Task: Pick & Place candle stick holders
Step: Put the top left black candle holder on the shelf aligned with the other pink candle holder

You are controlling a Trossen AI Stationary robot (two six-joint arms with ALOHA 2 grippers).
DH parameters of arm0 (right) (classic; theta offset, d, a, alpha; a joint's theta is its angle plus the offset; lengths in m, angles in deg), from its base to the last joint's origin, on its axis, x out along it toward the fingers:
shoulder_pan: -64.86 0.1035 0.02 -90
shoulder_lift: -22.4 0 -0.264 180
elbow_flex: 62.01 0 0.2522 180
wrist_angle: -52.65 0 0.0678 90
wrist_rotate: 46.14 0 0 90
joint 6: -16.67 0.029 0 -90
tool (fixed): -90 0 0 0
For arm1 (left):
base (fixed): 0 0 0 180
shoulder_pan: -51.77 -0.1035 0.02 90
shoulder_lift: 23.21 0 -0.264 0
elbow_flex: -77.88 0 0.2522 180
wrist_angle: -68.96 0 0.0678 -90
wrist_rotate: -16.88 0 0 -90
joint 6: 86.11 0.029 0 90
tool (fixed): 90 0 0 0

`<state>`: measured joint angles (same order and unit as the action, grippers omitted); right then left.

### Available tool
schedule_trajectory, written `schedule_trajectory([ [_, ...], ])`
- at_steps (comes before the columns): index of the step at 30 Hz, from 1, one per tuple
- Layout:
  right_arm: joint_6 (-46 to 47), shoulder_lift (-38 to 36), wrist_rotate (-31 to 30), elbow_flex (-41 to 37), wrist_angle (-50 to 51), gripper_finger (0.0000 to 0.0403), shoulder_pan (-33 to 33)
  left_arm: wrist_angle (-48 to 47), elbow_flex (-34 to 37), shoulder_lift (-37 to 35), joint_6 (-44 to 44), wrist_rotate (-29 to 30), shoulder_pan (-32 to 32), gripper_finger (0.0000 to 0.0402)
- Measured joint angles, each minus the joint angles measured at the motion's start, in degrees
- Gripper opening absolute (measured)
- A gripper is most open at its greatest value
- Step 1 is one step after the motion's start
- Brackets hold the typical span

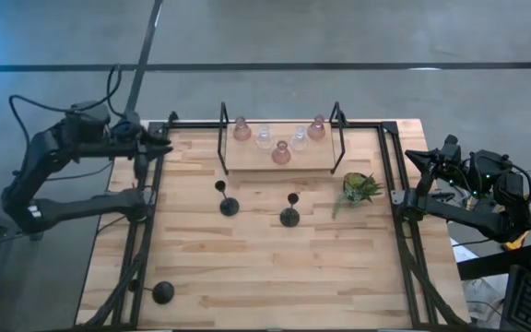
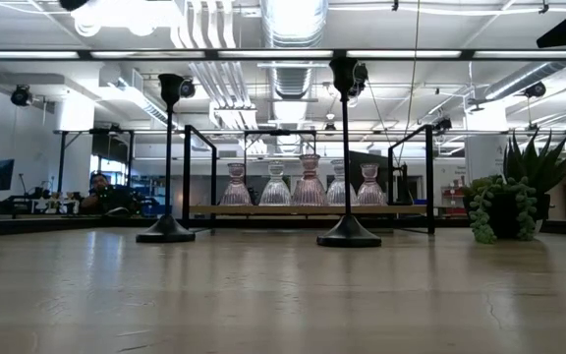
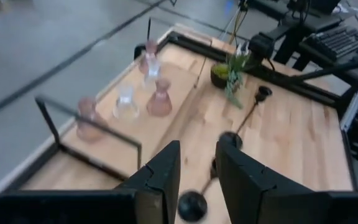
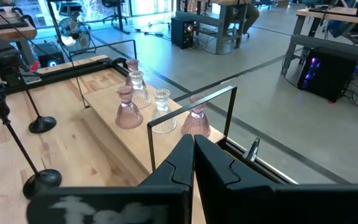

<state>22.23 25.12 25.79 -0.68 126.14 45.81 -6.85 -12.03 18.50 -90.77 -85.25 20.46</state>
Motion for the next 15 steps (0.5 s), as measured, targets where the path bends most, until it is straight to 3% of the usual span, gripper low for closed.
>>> schedule_trajectory([
  [7, 0.0, -0.01, 0.0, -0.02, 0.0, 0.0008, 0.0, -11.5, 2.34, 0.04, -1.88, -0.75, -0.02, 0.0106],
  [15, 0.0, -0.02, 0.0, 0.0, 0.0, 0.0008, 0.0, -12.37, 11.25, -0.39, -1.29, -4.28, 0.0, 0.0106],
])
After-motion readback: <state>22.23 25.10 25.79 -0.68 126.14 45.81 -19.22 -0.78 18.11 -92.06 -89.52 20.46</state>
